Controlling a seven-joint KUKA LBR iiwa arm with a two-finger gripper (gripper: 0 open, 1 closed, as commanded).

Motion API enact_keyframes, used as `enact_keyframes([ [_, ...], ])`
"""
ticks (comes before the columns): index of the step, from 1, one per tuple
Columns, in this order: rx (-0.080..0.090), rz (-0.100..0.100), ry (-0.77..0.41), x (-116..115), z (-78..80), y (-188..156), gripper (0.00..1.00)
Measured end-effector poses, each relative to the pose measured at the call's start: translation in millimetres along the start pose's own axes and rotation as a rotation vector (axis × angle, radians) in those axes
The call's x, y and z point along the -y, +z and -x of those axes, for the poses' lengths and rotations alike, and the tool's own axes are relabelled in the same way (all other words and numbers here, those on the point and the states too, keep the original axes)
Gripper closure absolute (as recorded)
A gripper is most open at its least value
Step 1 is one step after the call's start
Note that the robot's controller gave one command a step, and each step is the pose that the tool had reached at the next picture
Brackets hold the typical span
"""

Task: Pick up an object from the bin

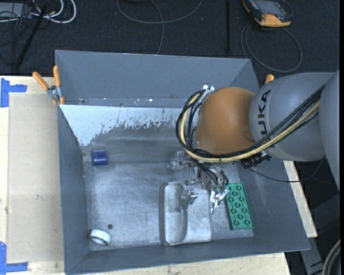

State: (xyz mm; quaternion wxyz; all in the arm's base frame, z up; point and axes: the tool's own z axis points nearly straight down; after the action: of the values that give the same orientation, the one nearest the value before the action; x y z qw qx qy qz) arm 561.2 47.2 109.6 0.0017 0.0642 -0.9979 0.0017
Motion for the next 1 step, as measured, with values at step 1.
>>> enact_keyframes([
  [1, 0.003, 0.001, -0.041, -25.6, 17.7, 38.3, 0.0],
])
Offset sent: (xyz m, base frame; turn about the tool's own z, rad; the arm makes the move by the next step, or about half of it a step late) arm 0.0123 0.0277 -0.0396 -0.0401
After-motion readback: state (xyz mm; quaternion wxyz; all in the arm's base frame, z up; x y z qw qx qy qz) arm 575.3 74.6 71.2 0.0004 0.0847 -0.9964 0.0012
